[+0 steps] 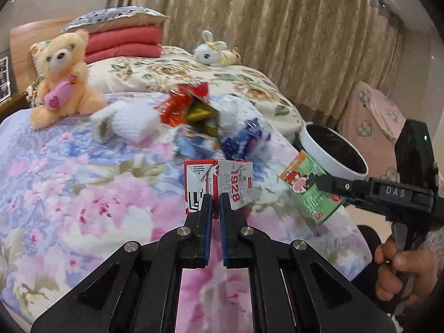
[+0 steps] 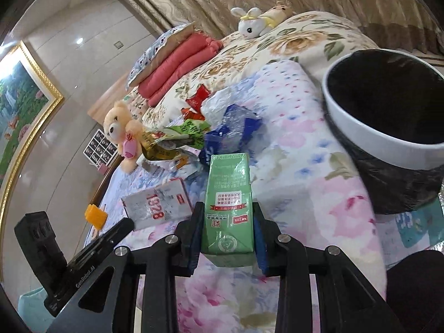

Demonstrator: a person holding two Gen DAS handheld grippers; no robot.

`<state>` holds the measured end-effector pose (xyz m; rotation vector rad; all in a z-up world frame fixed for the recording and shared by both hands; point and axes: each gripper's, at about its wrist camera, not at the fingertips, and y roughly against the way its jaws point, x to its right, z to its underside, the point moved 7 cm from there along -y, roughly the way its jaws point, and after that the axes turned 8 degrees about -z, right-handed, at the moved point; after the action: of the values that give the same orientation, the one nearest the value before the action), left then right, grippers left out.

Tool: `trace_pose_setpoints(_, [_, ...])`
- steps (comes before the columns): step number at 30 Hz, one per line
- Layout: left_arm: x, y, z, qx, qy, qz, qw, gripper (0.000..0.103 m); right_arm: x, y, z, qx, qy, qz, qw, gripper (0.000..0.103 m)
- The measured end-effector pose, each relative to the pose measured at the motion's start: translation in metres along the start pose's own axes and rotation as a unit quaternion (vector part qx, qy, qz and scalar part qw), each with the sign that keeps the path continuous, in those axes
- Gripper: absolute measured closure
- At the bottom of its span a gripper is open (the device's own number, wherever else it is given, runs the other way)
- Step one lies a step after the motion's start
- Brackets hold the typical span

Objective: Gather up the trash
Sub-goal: 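Grasp the white milk carton with the left tool while the right tool holds the green carton, then carry both cartons with both tools over the trash bin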

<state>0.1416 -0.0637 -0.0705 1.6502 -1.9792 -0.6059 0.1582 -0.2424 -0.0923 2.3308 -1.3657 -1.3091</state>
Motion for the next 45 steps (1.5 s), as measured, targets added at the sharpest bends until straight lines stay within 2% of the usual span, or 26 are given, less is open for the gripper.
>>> trace_pose_setpoints(5, [0.008,-0.007,0.011,-0.025,-0.009,0.005,0.9996,0.098,0.010,0.005,0.003,0.000,-0.007,0.008,1.000,0.071])
trace_pose_setpoints(7, [0.006,-0.008,0.014,-0.028,-0.009,-0.006,0.9996,0.097,0.014,0.007,0.004,-0.001,-0.010,0.008,1.000,0.071])
trace_pose_setpoints(9, [0.004,-0.011,0.015,-0.033,-0.007,-0.007,0.9994,0.090,0.016,0.006,0.005,-0.005,-0.012,0.010,1.000,0.071])
trace_pose_setpoints(10, [0.002,-0.012,0.016,-0.037,-0.004,-0.009,0.9993,0.077,0.018,0.004,0.007,-0.012,-0.011,0.013,1.000,0.071])
trace_pose_setpoints(11, [0.000,-0.014,0.016,-0.040,-0.002,-0.014,0.9991,0.059,0.018,0.004,0.007,-0.012,-0.011,0.013,1.000,0.070])
trace_pose_setpoints(12, [-0.001,-0.015,0.017,-0.039,-0.001,-0.017,0.9991,0.053,0.019,0.002,0.009,-0.018,-0.011,0.016,1.000,0.070])
trace_pose_setpoints(13, [-0.004,-0.015,0.018,-0.039,0.001,-0.022,0.9990,0.048,0.020,0.001,0.010,-0.022,-0.011,0.018,1.000,0.067])
trace_pose_setpoints(17, [-0.013,-0.026,0.021,-0.058,0.015,-0.028,0.9978,0.042,0.024,-0.008,0.018,-0.040,-0.012,0.032,0.999,0.066])
trace_pose_setpoints(24, [-0.015,-0.044,0.018,-0.079,0.020,-0.016,0.9966,0.037,0.025,-0.014,0.019,-0.037,-0.012,0.038,0.998,0.063])
trace_pose_setpoints(28, [-0.013,-0.056,0.014,-0.086,0.002,-0.026,0.9959,0.038,0.027,-0.014,0.017,-0.034,-0.008,0.045,0.998,0.071])
trace_pose_setpoints(30, [-0.013,-0.060,0.015,-0.089,-0.005,-0.022,0.9957,0.050,0.024,-0.014,0.017,-0.033,0.000,0.046,0.998,0.071])
trace_pose_setpoints(31, [-0.012,-0.061,0.014,-0.089,-0.009,-0.020,0.9958,0.051,0.024,-0.014,0.017,-0.033,0.000,0.046,0.998,0.071])
trace_pose_setpoints(45, [0.020,-0.046,-0.002,-0.055,-0.010,0.020,0.9982,0.053,0.026,0.013,0.000,-0.004,-0.003,0.038,0.999,0.071])
